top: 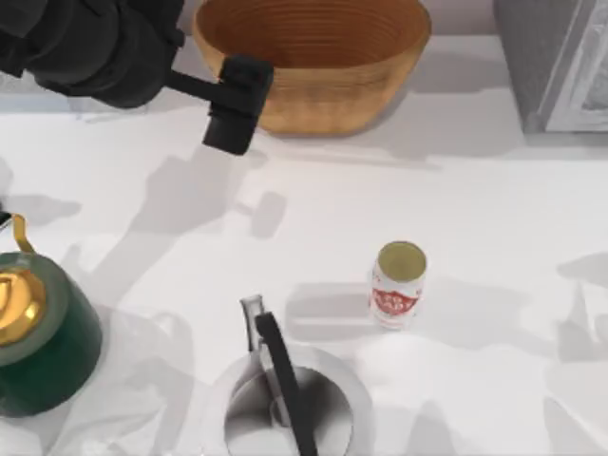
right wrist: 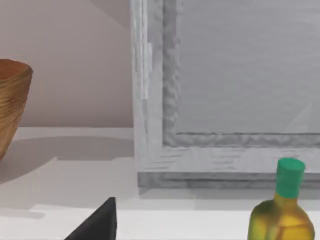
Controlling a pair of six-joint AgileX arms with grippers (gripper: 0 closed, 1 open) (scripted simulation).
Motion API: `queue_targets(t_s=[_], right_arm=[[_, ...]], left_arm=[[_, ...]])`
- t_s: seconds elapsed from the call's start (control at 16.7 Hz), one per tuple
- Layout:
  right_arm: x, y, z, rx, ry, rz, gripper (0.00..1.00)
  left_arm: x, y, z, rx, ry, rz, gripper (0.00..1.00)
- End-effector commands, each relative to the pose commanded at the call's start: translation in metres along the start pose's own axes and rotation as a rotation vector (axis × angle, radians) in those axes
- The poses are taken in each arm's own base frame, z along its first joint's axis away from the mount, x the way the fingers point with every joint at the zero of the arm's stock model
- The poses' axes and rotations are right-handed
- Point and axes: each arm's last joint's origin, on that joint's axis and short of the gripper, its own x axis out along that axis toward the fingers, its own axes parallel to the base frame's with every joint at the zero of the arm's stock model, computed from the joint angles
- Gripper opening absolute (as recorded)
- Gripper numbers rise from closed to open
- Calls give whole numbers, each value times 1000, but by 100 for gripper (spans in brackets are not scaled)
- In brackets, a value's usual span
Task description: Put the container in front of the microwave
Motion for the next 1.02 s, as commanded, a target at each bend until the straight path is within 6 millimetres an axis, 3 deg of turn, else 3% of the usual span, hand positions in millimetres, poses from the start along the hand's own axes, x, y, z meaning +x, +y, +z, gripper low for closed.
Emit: queue_targets(t_s=[0.18,0.3,0.6,0.78,1.02], right_arm=[[0,0,0,0,0,0,100],[0,0,0,0,0,0,100],[0,0,0,0,0,0,100],[0,0,0,0,0,0,100],[0,0,0,0,0,0,100]], left_arm=[[46,-37,40,69,181,-37,100],[78,-67,54,122,287,-57,100],[152,-138,51,262,521,-84,100],[174,-164,39,317,607,-88,100],[179,-169,36,329,627,-88,100]])
